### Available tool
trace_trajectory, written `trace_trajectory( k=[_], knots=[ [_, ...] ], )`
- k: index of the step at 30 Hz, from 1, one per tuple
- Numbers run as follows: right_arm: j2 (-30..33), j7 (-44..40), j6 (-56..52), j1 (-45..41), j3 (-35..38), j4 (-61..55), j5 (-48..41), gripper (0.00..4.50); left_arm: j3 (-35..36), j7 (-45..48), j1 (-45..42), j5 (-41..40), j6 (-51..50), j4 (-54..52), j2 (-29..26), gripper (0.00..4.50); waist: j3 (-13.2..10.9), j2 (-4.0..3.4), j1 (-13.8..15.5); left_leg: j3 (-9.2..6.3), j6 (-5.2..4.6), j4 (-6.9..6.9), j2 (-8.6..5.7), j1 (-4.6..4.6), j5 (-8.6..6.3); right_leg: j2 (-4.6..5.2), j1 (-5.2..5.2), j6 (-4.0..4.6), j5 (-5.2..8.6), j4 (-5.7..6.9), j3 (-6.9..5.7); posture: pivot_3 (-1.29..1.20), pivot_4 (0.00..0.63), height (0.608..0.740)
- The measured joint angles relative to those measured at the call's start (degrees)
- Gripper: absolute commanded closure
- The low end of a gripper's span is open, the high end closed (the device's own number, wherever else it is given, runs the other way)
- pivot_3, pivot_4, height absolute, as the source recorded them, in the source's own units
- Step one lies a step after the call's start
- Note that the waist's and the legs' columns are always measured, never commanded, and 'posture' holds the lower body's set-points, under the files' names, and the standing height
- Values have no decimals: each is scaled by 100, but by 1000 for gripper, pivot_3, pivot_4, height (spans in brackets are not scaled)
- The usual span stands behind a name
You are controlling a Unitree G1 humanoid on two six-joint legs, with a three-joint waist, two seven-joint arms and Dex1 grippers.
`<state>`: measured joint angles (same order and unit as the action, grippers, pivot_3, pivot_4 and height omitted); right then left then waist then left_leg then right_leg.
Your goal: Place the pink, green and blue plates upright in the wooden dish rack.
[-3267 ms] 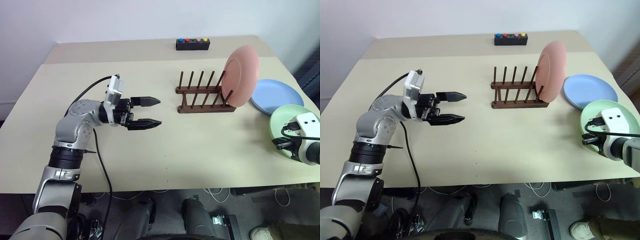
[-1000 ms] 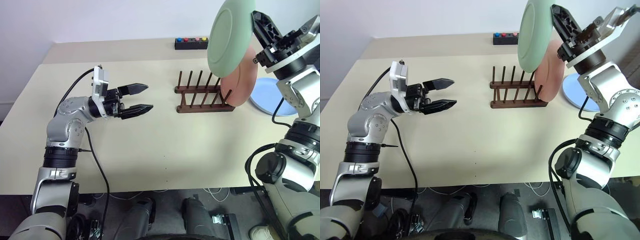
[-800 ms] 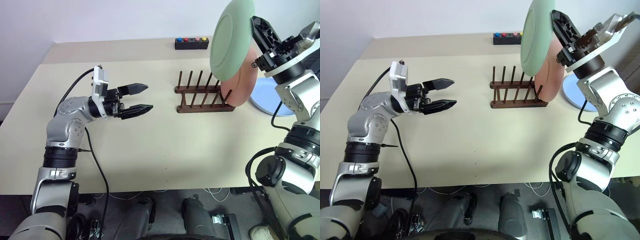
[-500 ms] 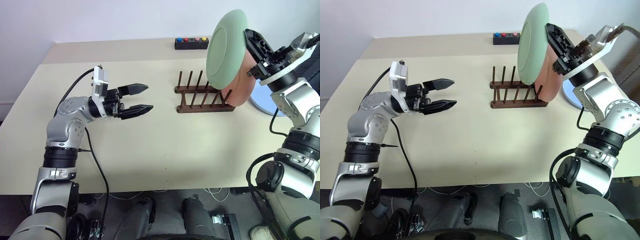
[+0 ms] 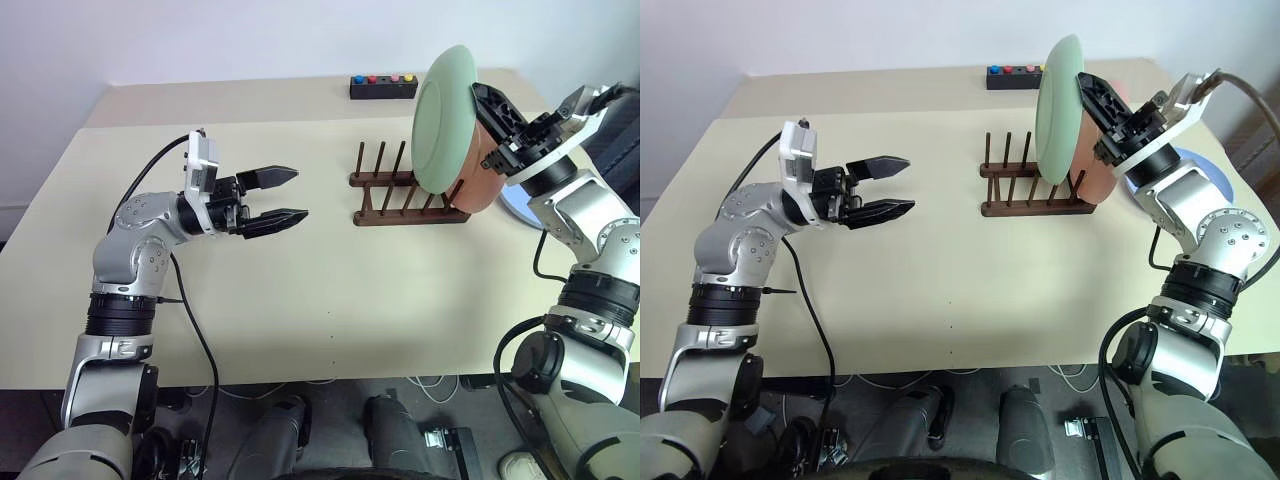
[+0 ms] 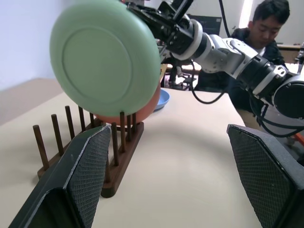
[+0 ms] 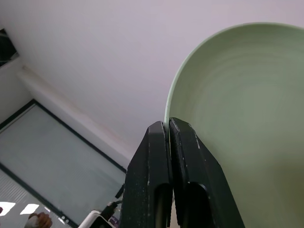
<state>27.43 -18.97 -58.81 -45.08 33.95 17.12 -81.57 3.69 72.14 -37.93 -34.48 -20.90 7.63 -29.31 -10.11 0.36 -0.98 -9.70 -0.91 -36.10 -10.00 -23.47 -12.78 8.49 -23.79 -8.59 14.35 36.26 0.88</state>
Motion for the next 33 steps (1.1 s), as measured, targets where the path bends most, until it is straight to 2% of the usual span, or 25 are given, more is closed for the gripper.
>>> trace_trajectory(
  k=[19, 22, 29, 33],
  knots=[
    [48, -179, 27, 4, -144, 299, 496, 4432, 2, -59, -1, -104, -124, -4, -1, 457, 0, 0, -1, 0, 0, 0, 0, 0, 0, 0, 0, 0, 0, 0, 0, 0, 150, 740],
    [47, -276, -52, 12, -199, 219, 494, 3618, 1, -77, 0, -104, -140, -30, -1, 457, 0, 0, 2, 0, 0, 0, 0, 0, 0, 0, 0, 0, 0, 0, 0, 0, 150, 740],
    [56, -341, -51, 17, -223, 46, 602, 195, -1, -90, 0, -104, -209, -106, -2, 457, 0, 0, 6, 0, 0, -1, 0, 0, 0, 0, 1, 0, 0, 0, 0, 0, 150, 740],
    [79, -379, 73, 64, -372, -104, 909, 84, -2, -89, -1, -104, -221, -105, -2, 457, 0, 0, 3, 0, 0, 0, 0, 0, 0, 0, 0, 0, 0, 0, 0, 0, 150, 740]
  ],
)
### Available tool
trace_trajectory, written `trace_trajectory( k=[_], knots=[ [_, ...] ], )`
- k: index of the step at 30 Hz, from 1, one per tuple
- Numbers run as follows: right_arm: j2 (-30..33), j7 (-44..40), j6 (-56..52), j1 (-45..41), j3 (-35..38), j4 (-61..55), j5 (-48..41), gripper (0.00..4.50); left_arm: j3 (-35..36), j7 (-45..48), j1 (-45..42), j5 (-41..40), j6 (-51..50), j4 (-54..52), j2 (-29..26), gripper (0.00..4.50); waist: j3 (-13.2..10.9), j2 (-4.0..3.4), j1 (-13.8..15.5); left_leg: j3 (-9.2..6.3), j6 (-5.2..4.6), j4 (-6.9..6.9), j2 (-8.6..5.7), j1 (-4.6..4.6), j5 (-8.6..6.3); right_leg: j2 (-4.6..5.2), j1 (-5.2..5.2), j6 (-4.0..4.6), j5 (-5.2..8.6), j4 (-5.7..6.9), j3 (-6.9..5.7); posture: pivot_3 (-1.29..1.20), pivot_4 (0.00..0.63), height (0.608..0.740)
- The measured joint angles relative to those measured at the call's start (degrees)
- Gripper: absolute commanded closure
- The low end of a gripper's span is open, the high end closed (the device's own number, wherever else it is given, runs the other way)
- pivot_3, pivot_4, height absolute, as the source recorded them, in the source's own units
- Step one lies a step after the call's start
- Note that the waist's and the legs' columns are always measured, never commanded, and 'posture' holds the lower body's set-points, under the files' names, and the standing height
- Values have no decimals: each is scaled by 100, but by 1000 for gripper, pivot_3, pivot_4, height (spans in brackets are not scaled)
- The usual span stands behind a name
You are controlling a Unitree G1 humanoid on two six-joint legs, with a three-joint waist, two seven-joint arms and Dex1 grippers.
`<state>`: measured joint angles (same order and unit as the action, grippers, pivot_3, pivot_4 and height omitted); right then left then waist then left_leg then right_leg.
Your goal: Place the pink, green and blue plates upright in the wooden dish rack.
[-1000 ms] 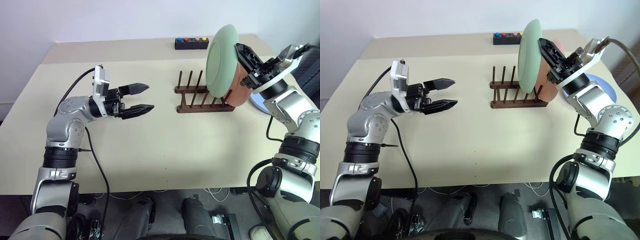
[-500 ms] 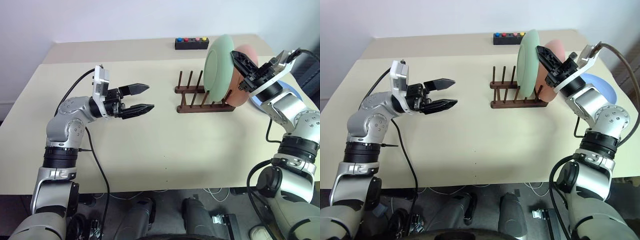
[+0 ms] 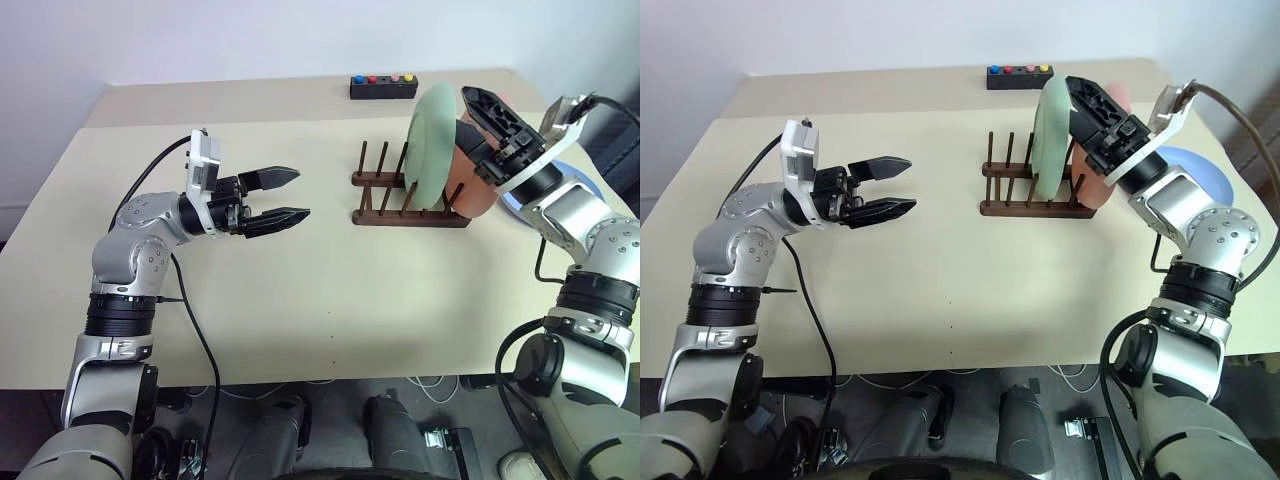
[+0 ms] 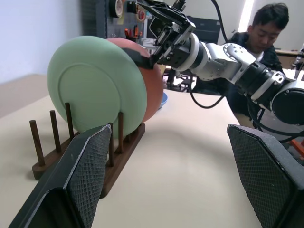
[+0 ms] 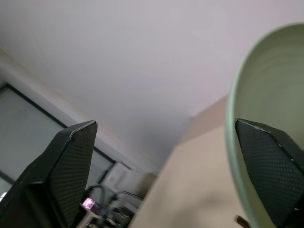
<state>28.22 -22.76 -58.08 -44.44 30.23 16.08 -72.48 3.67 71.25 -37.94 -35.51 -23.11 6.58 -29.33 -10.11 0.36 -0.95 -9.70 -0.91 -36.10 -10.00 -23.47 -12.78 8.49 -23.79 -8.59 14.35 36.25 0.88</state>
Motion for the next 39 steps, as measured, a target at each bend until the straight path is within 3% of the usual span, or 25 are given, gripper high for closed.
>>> trace_trajectory(
  k=[28, 38, 39],
  knots=[
    [2146, -1963, 808, 793, -1842, -1654, 2914, 84, -10, 41, -6, 3, 4, 43, 3, 457, 0, 1, 31, 2, 0, 1, -1, -1, -1, 1, 1, -1, 1, -5, -2, 0, 150, 740],
    [2128, -2143, 979, 1099, -2138, -2230, 3299, 84, -17, 77, -31, 8, 43, 144, 14, 457, 0, 2, 30, 2, 0, -1, 0, -1, -1, 1, 3, -1, 1, -4, -2, 0, 150, 740],
    [2088, -2139, 991, 1099, -2138, -2254, 3309, 600, -17, 77, -47, 9, 66, 163, 15, 457, 0, 3, 29, 2, 0, -1, 0, -1, -1, 2, 3, -1, 1, -4, -2, 0, 150, 740]
  ],
)
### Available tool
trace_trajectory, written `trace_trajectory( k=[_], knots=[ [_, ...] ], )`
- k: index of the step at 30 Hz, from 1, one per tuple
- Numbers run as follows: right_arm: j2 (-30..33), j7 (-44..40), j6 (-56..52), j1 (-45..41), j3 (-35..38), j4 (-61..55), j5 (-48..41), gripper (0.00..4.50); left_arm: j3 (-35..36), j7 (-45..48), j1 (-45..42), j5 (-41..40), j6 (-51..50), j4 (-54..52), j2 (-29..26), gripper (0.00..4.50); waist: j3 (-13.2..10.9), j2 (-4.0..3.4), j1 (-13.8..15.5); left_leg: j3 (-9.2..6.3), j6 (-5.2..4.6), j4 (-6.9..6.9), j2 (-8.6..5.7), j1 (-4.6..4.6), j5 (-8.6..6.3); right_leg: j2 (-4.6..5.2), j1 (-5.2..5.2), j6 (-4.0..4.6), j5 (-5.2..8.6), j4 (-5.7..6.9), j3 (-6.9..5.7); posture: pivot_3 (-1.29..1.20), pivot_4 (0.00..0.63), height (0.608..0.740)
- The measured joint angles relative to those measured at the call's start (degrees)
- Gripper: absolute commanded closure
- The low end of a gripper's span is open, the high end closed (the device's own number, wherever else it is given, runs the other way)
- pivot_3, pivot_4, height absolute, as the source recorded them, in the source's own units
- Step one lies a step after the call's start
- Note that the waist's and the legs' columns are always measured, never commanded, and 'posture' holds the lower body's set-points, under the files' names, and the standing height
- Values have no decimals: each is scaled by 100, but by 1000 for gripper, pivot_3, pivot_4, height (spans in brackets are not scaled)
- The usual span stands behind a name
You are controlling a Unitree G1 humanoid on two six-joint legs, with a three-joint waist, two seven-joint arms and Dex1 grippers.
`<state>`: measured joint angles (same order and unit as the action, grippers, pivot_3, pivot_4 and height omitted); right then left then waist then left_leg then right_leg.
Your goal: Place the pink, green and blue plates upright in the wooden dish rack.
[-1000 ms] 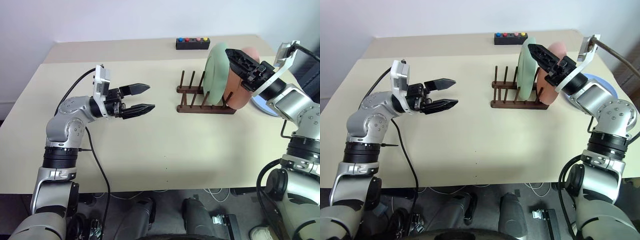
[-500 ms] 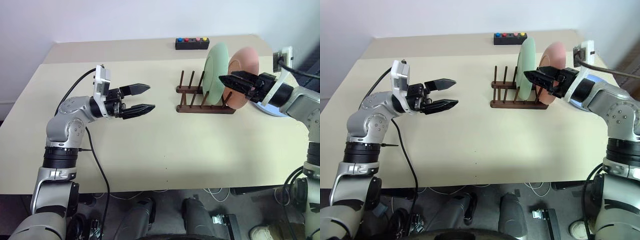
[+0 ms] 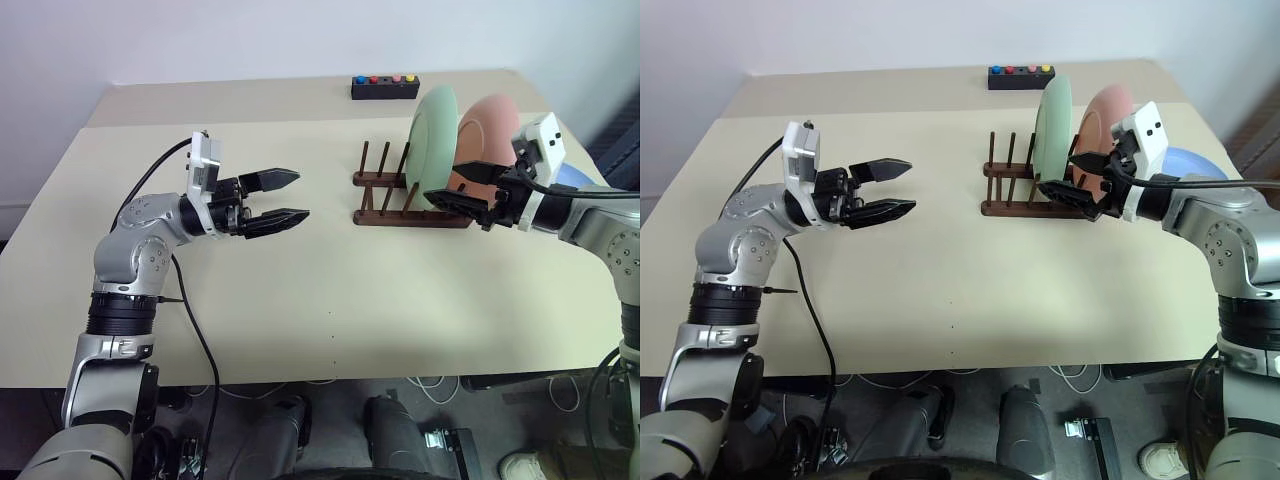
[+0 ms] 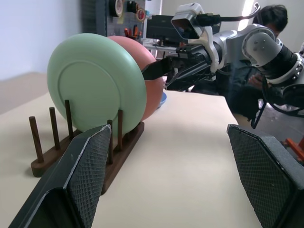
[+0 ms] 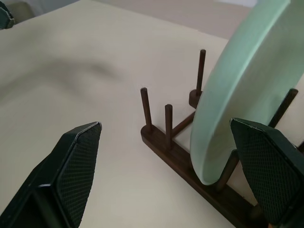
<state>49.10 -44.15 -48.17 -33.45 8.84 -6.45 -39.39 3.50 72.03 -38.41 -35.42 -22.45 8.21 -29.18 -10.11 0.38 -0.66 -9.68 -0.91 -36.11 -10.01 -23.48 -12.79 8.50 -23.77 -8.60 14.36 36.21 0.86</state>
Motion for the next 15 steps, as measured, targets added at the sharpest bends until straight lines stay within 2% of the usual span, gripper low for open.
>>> trace_trajectory(
  k=[3, 8, 15],
  knots=[
    [-49, 19, 77, 0, -44, -12, 147, 1814, 0, 2, -23, 3, 44, 26, 0, 457, 0, 0, 3, 0, 0, 0, 0, 0, 0, 0, 0, 0, 0, 0, 0, 0, 150, 740],
    [-191, 45, 184, 3, -143, 3, 404, 4436, -5, 3, -27, 9, 45, 65, 0, 457, 0, 0, -5, 0, 0, 0, 0, 0, 0, -1, 0, 0, 0, 0, 0, 0, 150, 740],
    [-323, 52, 269, 2, -307, 72, 684, 4477, -9, -1, -31, 44, 45, 66, 0, 457, 0, 0, -1, 0, 0, -1, 0, 0, 0, -1, 0, 0, 0, 0, 0, 0, 150, 740]
  ],
)
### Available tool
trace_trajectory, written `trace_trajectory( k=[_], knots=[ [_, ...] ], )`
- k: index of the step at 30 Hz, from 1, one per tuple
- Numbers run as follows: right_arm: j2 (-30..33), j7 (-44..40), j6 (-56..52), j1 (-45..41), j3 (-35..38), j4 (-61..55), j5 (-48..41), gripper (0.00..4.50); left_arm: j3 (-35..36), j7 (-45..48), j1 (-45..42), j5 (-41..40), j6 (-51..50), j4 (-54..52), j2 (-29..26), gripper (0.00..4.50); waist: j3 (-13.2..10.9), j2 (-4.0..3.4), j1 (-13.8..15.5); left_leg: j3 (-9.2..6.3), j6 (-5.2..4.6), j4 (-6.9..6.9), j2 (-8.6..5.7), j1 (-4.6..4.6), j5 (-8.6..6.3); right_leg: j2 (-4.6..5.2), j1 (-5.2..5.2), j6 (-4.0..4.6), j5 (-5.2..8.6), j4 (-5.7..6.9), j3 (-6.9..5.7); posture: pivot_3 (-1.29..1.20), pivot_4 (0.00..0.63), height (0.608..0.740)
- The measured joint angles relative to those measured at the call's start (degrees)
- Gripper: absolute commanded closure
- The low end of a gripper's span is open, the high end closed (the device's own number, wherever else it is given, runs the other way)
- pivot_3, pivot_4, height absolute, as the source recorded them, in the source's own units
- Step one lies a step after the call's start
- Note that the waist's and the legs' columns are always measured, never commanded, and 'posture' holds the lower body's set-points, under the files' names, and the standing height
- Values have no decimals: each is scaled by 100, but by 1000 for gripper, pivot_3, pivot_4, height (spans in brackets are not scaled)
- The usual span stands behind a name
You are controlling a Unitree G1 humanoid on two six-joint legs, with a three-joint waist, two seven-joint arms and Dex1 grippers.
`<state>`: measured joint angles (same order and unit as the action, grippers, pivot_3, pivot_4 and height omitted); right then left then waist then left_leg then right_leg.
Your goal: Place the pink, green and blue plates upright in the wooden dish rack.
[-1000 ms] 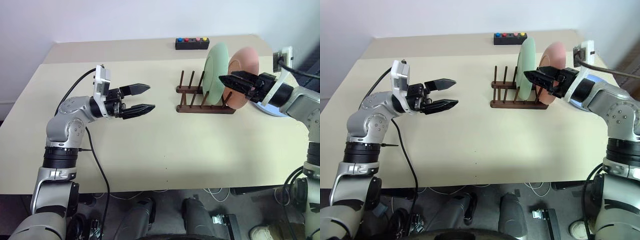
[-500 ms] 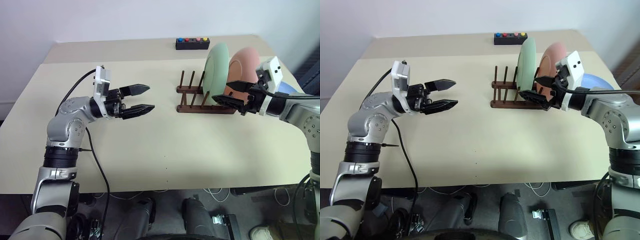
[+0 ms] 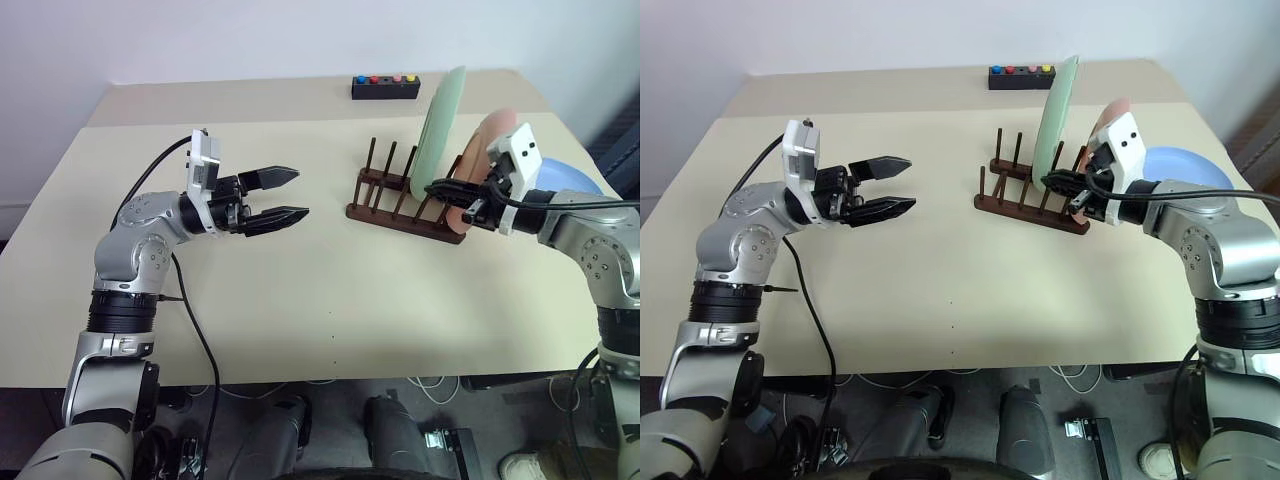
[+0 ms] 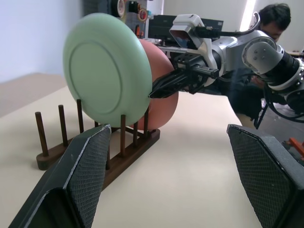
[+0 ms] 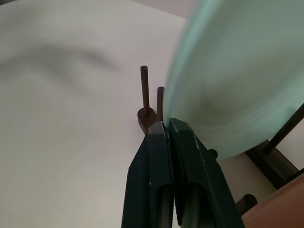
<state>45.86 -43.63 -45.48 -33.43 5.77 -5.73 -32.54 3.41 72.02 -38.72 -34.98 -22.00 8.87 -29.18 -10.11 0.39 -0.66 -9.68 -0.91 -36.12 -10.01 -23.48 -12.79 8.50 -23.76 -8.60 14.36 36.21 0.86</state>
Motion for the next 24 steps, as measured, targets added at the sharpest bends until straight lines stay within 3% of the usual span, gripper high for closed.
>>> trace_trajectory(
  k=[12, 15, 20, 24],
  knots=[
    [-79, -124, -33, -17, 3, 48, 76, 4477, 1, -7, 1, 11, -2, -1, -1, 457, 0, 0, -1, 0, 0, 0, 0, 0, 0, 0, 0, 0, 0, 1, 0, 0, 150, 740],
    [26, -340, 87, -16, -26, 35, 120, 3562, 1, -8, 1, 20, -5, -1, -1, 457, 0, 0, 1, 0, 0, 0, 0, 0, 0, 0, 0, 0, 0, 0, 0, 0, 150, 740],
    [182, -451, 396, 1, -177, -82, 470, 1163, -1, -8, 0, 25, -13, 0, -1, 457, 0, 0, -2, 0, 0, -1, 0, 0, 0, -1, 0, 0, 0, 1, 0, 0, 150, 740],
    [218, -502, 423, 2, -212, -84, 550, 1163, 0, -9, 0, 25, -14, 0, -1, 457, 0, 0, -1, 0, 0, 0, 0, 0, 0, -1, 0, 0, 0, 0, 0, 0, 150, 740]
  ],
)
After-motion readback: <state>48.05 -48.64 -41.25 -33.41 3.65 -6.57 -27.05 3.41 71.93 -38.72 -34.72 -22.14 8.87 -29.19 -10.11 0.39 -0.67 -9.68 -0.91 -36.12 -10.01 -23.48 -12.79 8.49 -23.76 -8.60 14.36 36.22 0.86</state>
